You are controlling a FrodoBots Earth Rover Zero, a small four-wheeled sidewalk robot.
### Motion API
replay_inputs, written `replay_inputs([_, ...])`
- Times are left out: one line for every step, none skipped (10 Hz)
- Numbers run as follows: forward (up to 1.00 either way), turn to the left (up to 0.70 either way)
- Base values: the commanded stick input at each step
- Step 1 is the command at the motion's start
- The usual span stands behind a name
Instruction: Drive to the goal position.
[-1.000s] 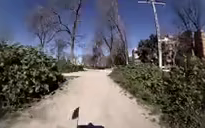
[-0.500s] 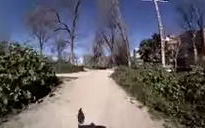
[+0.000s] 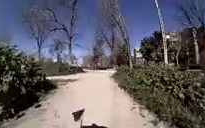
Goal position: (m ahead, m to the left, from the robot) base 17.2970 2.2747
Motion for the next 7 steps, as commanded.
replay_inputs([1.00, 0.00])
replay_inputs([1.00, 0.00])
replay_inputs([1.00, 0.00])
replay_inputs([1.00, 0.00])
replay_inputs([1.00, 0.00])
replay_inputs([1.00, 0.00])
replay_inputs([1.00, 0.00])
